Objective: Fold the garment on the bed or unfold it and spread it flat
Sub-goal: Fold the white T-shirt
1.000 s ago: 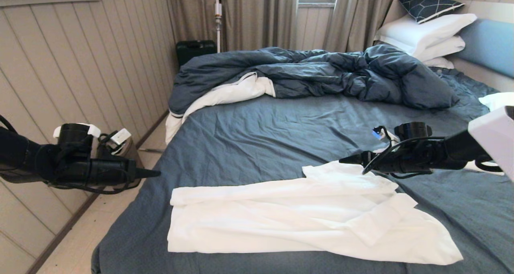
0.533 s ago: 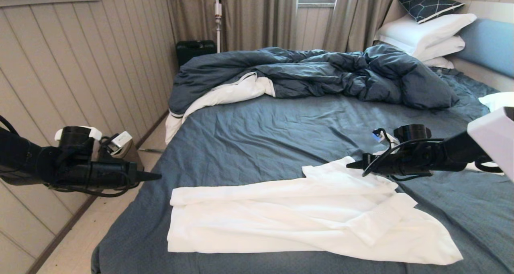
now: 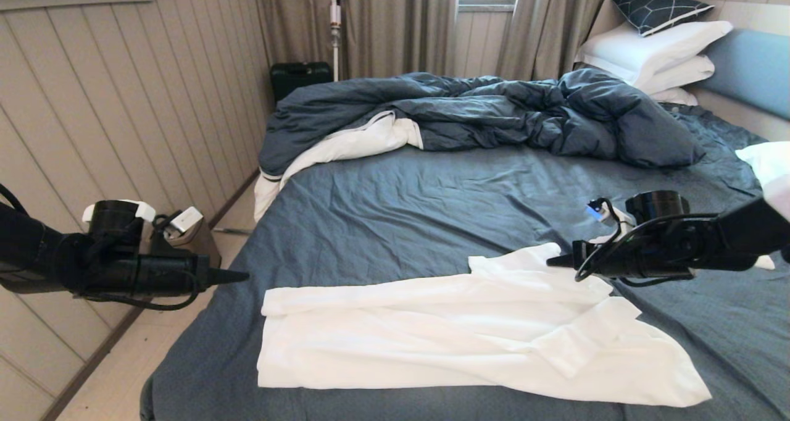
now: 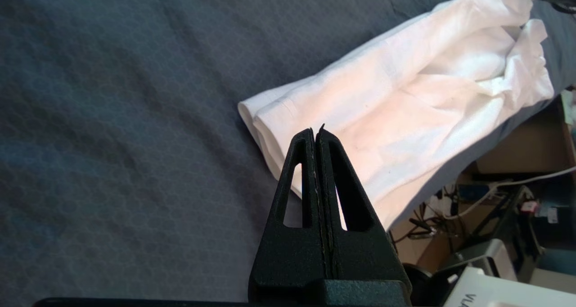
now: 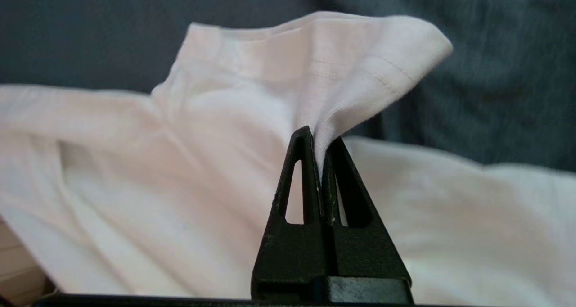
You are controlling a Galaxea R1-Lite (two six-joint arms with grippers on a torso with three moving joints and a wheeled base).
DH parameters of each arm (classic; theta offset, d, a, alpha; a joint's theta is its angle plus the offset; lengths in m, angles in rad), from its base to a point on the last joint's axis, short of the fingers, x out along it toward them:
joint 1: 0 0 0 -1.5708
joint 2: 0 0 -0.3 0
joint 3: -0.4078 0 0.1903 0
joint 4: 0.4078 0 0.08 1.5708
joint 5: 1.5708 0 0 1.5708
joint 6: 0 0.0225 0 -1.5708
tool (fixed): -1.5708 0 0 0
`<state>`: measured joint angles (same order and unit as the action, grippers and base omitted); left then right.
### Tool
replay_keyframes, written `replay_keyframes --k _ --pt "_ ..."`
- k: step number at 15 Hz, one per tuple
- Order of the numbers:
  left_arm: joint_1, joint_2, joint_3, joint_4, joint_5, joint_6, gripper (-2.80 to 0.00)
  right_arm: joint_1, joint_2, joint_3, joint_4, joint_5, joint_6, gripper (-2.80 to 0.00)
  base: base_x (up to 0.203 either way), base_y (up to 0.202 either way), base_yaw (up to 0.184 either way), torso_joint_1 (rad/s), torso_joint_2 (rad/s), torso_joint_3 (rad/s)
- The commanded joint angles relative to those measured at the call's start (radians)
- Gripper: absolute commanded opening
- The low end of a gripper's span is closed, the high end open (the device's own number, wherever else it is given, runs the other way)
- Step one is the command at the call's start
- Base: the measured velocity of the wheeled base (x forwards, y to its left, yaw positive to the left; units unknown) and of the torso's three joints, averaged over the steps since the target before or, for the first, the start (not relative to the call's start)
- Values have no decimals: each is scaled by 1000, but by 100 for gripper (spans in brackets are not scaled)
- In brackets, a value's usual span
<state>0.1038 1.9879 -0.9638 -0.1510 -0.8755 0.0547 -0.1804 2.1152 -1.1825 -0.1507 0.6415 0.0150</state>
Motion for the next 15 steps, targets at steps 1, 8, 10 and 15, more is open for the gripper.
replay_keyframes --k 1,8,10,15 --pt "-1 -1 17 -17 -5 1 -280 -5 -95 65 -1 3 -5 -280 0 0 0 0 0 0" --pt "-1 -9 40 -30 -7 5 -280 -74 -299 380 -29 6 -136 -280 0 0 0 0 0 0" --pt "-6 -8 42 -30 -7 7 -280 -102 -327 467 -72 8 -178 -280 0 0 0 0 0 0" --pt "-24 -3 56 -30 -7 15 -280 -184 -348 613 -172 11 -268 -280 0 0 0 0 0 0"
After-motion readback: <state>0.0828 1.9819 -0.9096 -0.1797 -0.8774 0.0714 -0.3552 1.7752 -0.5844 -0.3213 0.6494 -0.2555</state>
